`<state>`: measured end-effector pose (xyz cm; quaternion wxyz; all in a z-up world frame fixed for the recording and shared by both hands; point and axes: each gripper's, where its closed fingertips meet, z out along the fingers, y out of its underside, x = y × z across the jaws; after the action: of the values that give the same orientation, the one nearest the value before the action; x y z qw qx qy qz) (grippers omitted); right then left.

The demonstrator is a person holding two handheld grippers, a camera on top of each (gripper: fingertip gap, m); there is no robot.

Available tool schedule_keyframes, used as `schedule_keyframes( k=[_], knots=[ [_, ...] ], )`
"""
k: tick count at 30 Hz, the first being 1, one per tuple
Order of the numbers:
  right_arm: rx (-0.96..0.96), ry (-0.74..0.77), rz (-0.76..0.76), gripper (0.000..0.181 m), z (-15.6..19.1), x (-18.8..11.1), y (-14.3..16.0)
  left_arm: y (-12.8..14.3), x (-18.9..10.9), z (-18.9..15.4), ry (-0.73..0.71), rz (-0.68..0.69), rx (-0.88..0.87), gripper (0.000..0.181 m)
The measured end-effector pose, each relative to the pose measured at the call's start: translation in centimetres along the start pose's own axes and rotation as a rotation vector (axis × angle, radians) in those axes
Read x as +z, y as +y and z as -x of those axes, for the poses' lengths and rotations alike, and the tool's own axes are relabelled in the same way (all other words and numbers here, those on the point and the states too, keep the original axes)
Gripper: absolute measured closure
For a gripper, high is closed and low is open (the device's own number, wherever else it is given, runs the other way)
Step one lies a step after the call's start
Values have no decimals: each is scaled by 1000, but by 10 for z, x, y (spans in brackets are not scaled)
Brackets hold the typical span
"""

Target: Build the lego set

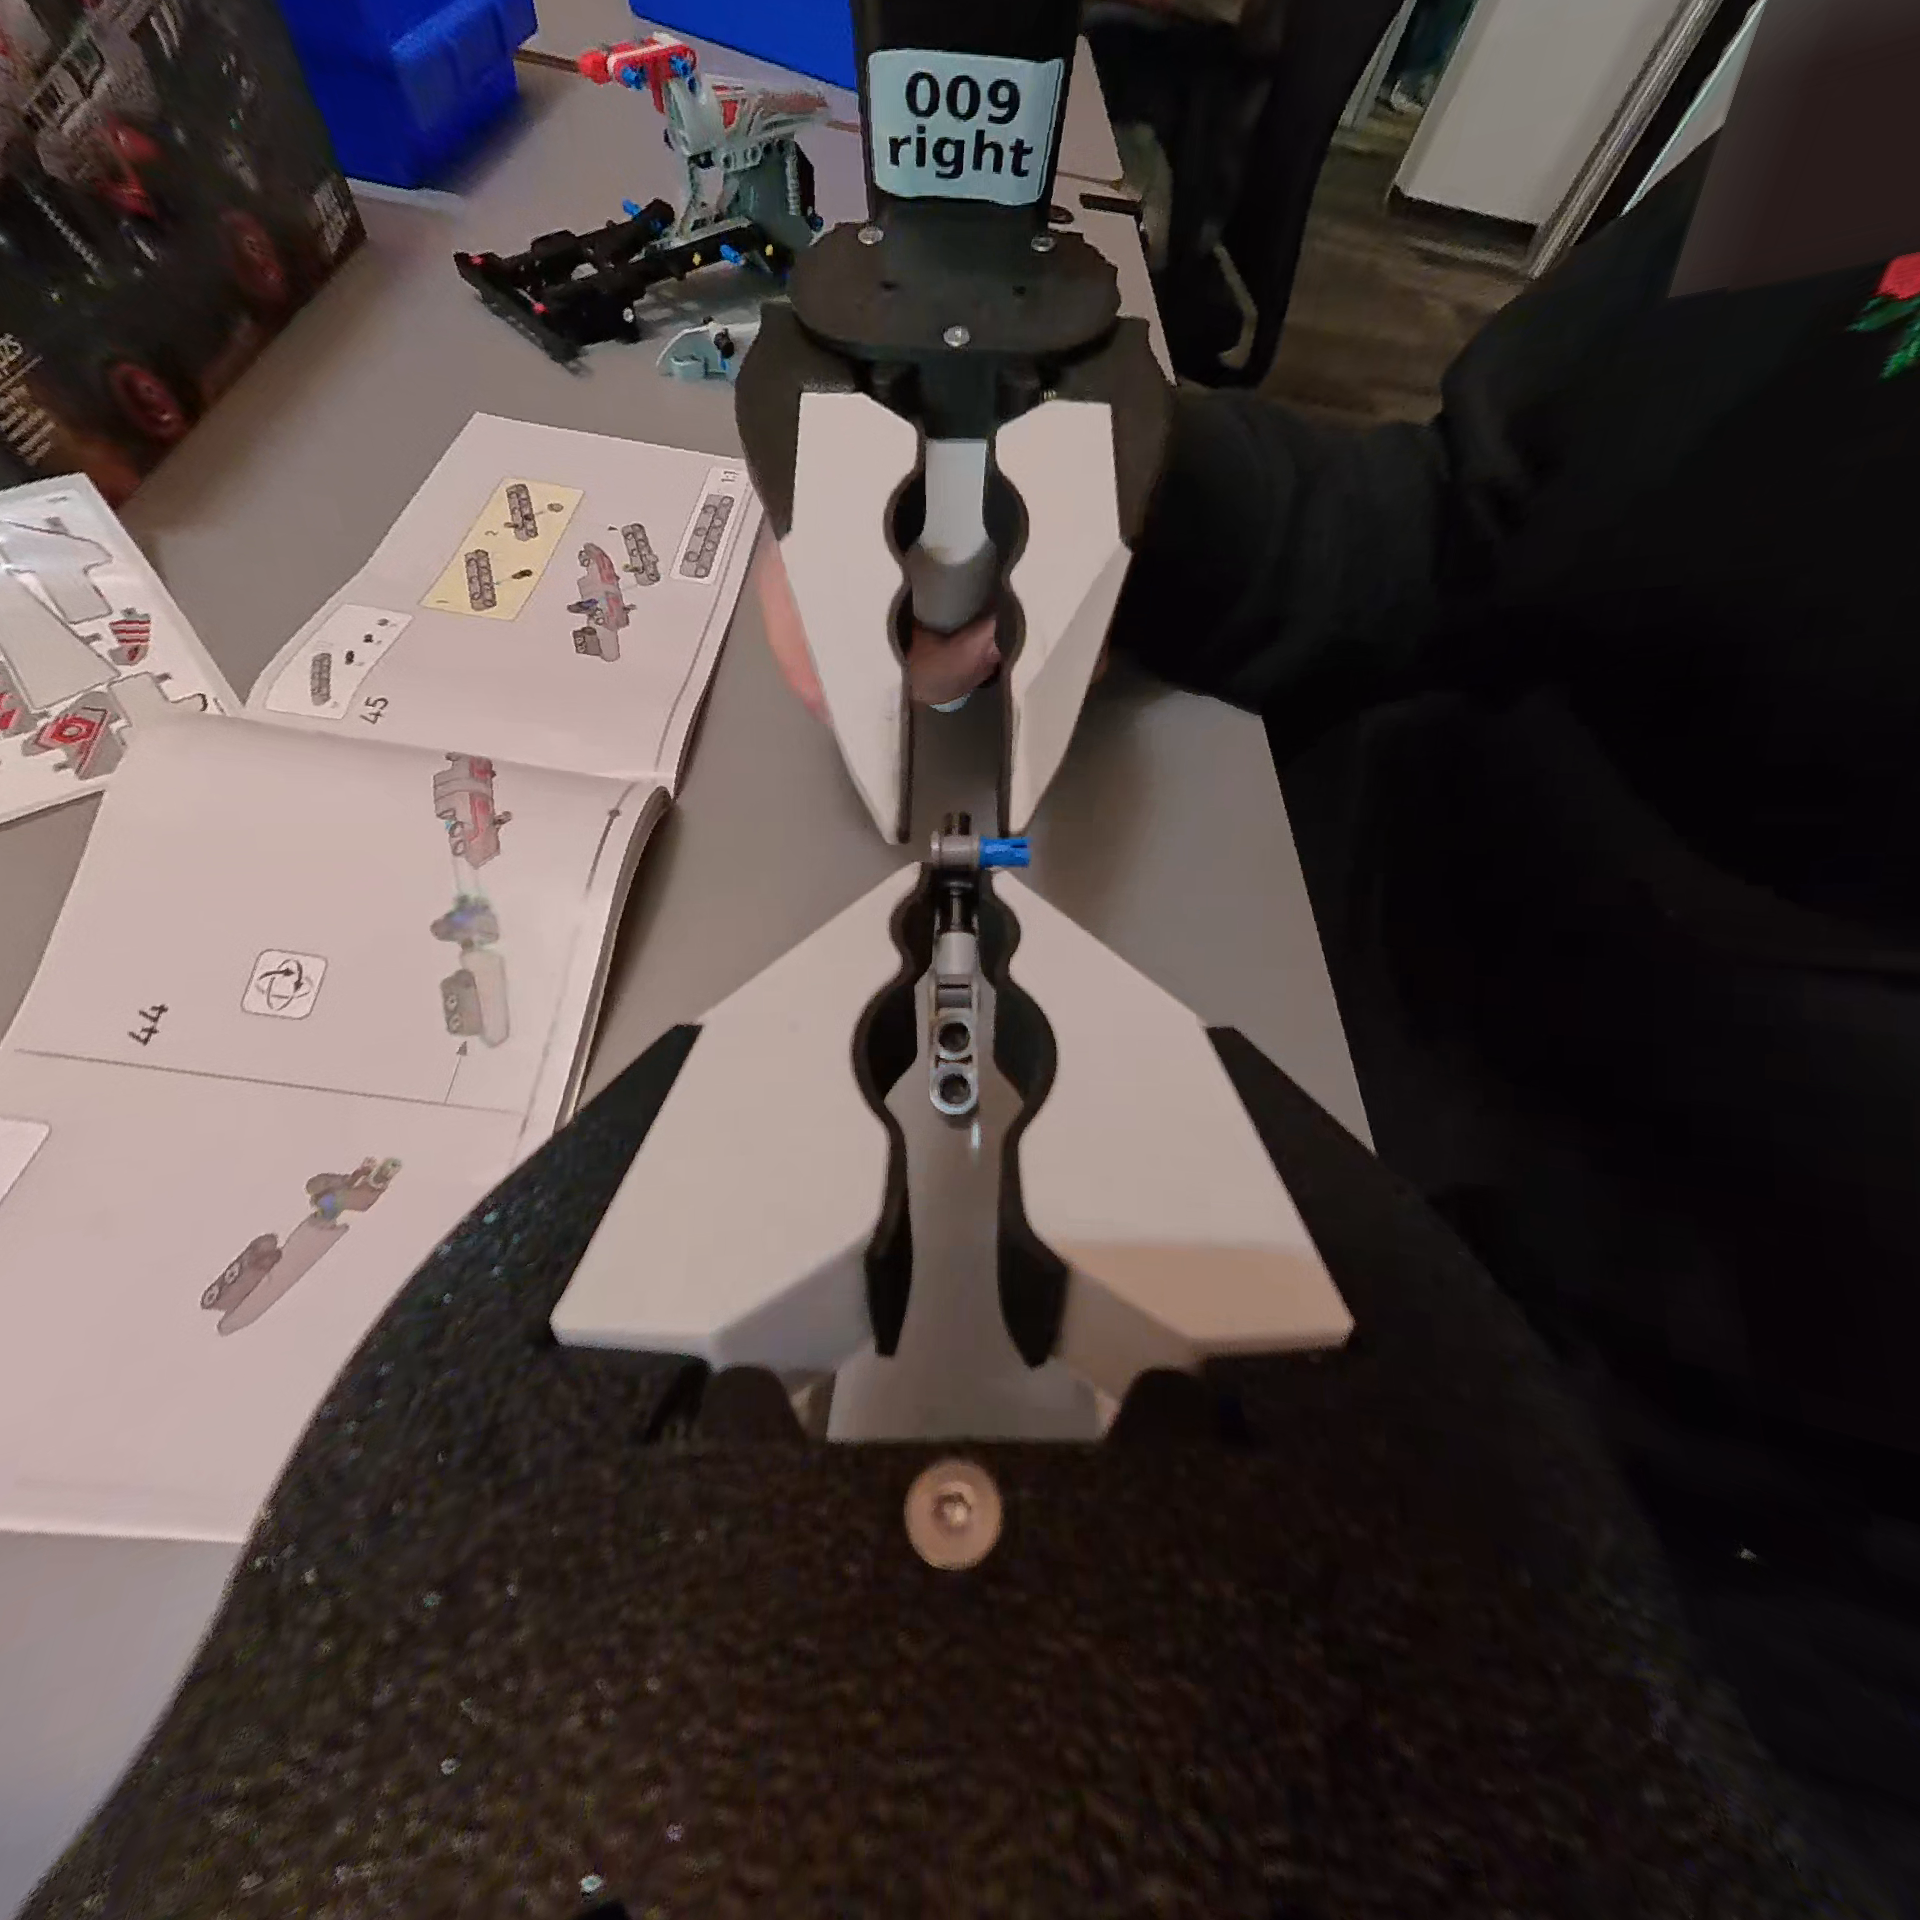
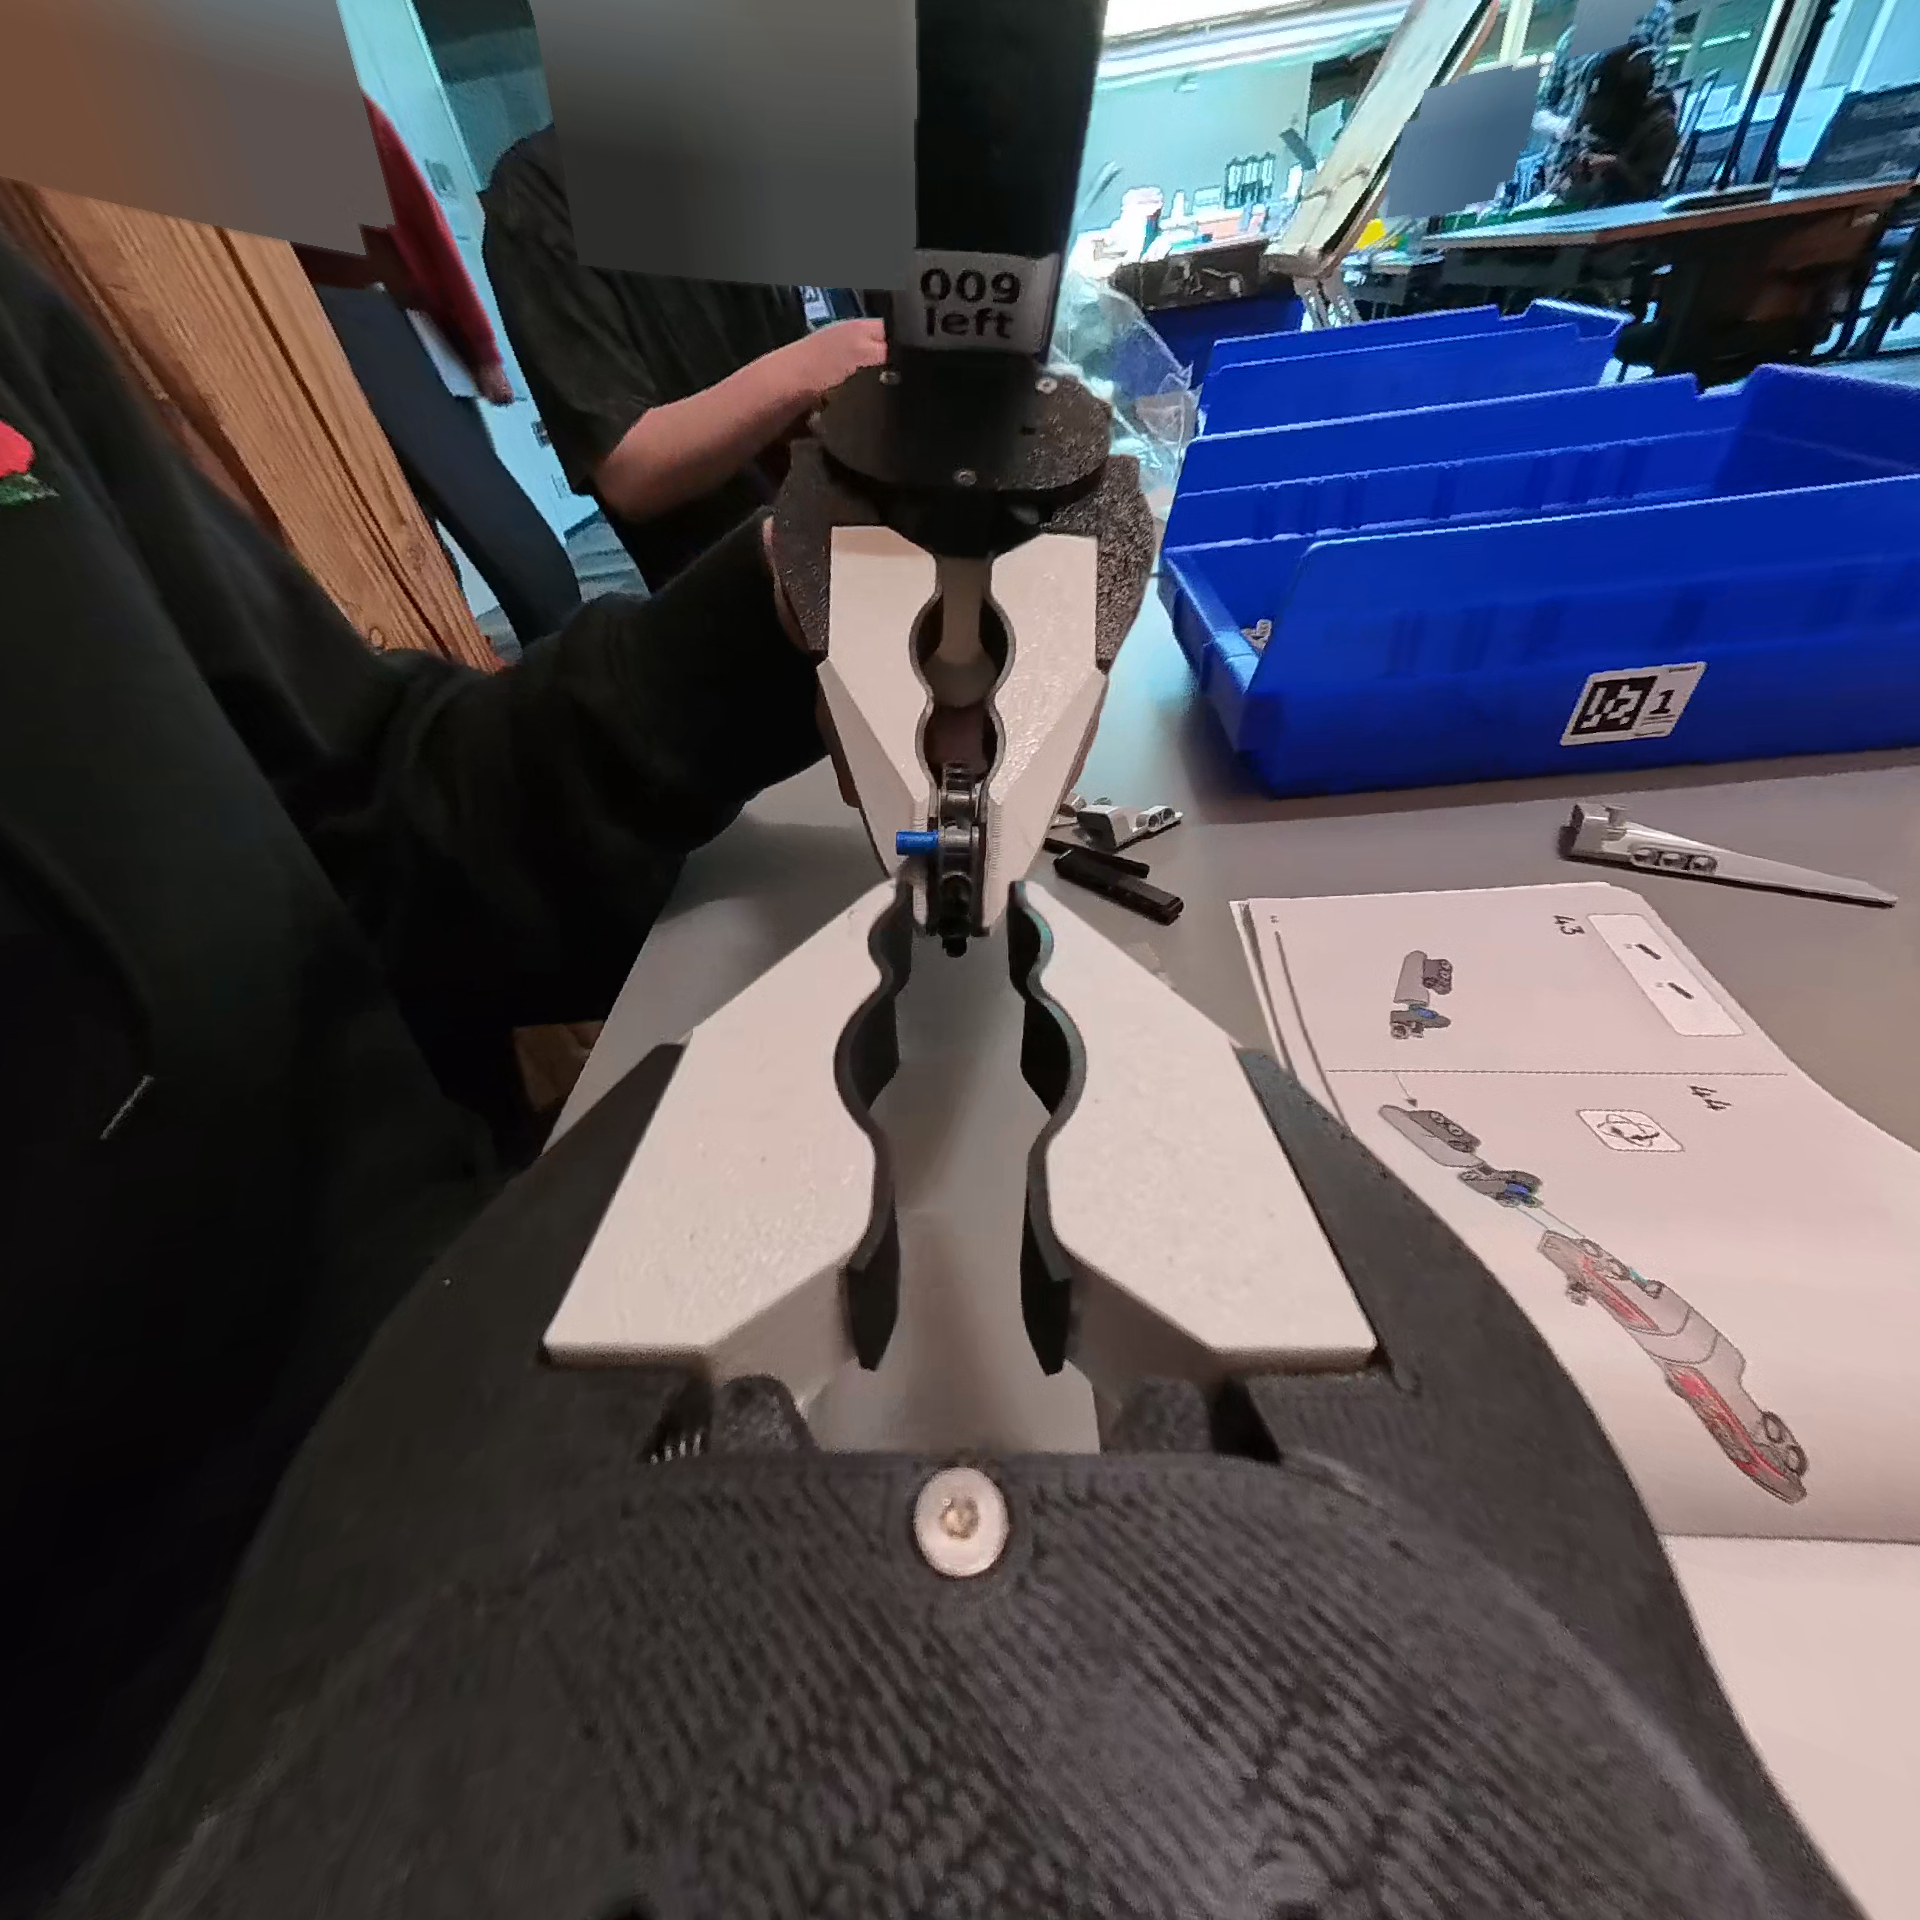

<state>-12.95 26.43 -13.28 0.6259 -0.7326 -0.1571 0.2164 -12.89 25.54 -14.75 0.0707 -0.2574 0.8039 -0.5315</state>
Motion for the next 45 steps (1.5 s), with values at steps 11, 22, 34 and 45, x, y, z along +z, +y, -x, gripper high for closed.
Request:
schedule_keyframes(
  k=[11,22,34,45],
  knots=[
    [-42,-3,20,175,3,3,3,1,-1,-4,35,-22,11,177],
    [-76,47,32,178,-2,3,4,0,-1,3,8,-40,-17,170],
    [-55,53,-37,178,-2,-6,-2,-7,-9,10,-20,-111,-41,155],
    [-94,78,-161,178,-2,-31,-16,-5,-18,9,31,-159,-86,160]
  ],
)
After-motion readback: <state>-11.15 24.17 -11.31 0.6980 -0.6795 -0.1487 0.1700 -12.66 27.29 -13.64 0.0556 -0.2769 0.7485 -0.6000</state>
